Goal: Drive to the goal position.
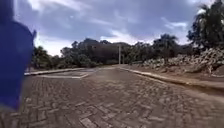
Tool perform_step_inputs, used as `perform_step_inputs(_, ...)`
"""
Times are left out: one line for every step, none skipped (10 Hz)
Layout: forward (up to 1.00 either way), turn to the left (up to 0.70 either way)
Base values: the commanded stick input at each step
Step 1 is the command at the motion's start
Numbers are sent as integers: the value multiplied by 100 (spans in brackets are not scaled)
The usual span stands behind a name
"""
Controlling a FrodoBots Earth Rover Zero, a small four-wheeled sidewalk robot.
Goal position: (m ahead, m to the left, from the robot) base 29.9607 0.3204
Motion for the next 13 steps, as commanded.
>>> perform_step_inputs(100, 1)
perform_step_inputs(100, 24)
perform_step_inputs(100, 1)
perform_step_inputs(100, 25)
perform_step_inputs(100, 4)
perform_step_inputs(100, 0)
perform_step_inputs(100, 0)
perform_step_inputs(100, 0)
perform_step_inputs(100, 0)
perform_step_inputs(100, 0)
perform_step_inputs(100, 0)
perform_step_inputs(100, 0)
perform_step_inputs(100, 0)
